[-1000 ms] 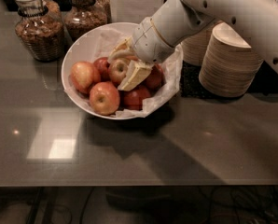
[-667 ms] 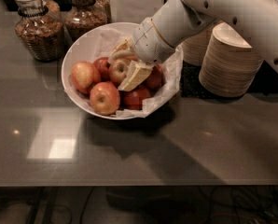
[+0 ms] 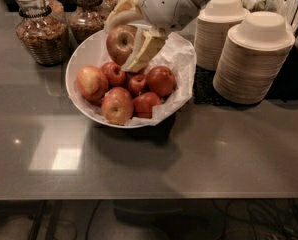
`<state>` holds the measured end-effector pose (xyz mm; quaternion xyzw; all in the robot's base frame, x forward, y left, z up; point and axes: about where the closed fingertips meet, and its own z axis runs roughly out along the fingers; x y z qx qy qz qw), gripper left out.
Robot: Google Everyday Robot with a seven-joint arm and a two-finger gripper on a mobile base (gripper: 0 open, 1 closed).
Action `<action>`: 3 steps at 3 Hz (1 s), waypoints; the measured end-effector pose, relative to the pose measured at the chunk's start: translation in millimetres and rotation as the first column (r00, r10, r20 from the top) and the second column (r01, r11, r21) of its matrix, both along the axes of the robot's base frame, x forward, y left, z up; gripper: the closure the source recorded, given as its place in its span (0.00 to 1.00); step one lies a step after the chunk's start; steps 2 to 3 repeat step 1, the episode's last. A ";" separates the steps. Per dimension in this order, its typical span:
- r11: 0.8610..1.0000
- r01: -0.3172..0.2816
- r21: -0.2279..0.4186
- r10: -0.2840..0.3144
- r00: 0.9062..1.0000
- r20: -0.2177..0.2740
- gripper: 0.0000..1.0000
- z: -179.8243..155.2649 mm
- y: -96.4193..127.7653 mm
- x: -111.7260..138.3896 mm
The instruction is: Pick apple from white bowl
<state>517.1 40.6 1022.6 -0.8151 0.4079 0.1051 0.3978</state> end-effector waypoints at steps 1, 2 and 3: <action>1.000 0.000 0.000 0.000 1.000 0.000 1.00 0.0 0.0 0.0; 1.000 0.000 0.000 0.000 1.000 0.000 1.00 0.0 0.0 0.0; 1.000 0.000 0.000 0.000 1.000 0.000 1.00 0.0 0.0 0.0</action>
Offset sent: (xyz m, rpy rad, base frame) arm 0.0000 0.0000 0.0000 0.0000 0.0000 0.0000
